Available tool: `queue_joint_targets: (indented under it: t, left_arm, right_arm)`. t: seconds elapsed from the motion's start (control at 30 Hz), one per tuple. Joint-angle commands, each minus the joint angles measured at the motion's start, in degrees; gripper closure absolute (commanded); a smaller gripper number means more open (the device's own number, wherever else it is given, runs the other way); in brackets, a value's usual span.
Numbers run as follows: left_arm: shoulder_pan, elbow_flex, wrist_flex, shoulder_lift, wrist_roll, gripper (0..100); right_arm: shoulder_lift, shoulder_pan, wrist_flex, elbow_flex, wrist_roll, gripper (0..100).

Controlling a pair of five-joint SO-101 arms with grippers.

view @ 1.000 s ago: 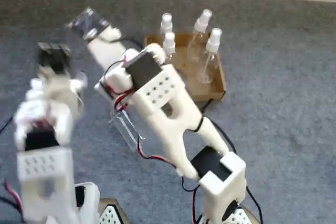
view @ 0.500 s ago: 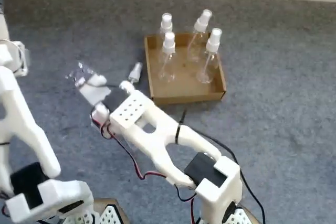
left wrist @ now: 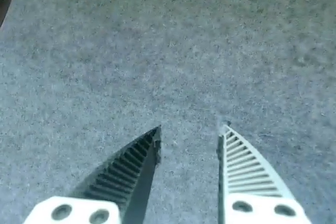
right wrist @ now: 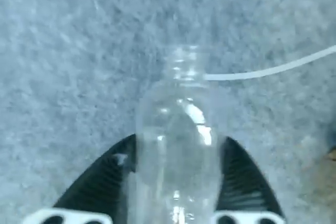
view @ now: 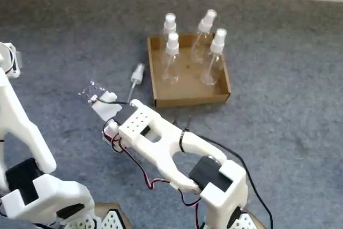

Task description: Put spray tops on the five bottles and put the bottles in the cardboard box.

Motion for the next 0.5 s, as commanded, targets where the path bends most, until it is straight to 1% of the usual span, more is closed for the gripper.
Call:
queue_joint_targets:
  t: [0.0, 0.13, 0.23, 0.3, 0.37, 0.43, 0.47]
  left_arm:
    - [-0.22, -2.15, -0.18, -0.22, -0.44, 84]
    - [-0.22, -2.07, 0.18, -0.22, -0.7, 84]
    - [-0.22, -2.07, 1.14, -0.22, -5.01, 84]
    - [0.22, -2.15, 2.73, -0.75, -6.68, 84]
    - [1.45, -2.42, 5.01, -0.75, -6.86, 84]
    - [3.3, -2.59, 7.12, -0.75, -6.86, 84]
    - [4.62, -2.59, 8.09, -0.75, -6.86, 84]
  right_arm:
    - [-2.33, -0.31, 5.32, -0.75, -0.7, 99.1]
    - [-11.65, -0.04, 14.81, -0.92, -0.26, 99.4]
    - [-21.32, 2.59, 20.88, -0.75, -0.26, 99.4]
    - [-26.95, 5.85, 26.59, -0.84, 0.0, 99.4]
    - [-31.78, 9.54, 32.4, -0.84, 4.22, 99.5]
    - [-35.82, 14.46, 37.58, -0.84, 8.97, 99.5]
    - [-37.58, 17.27, 39.69, -0.84, 10.11, 99.5]
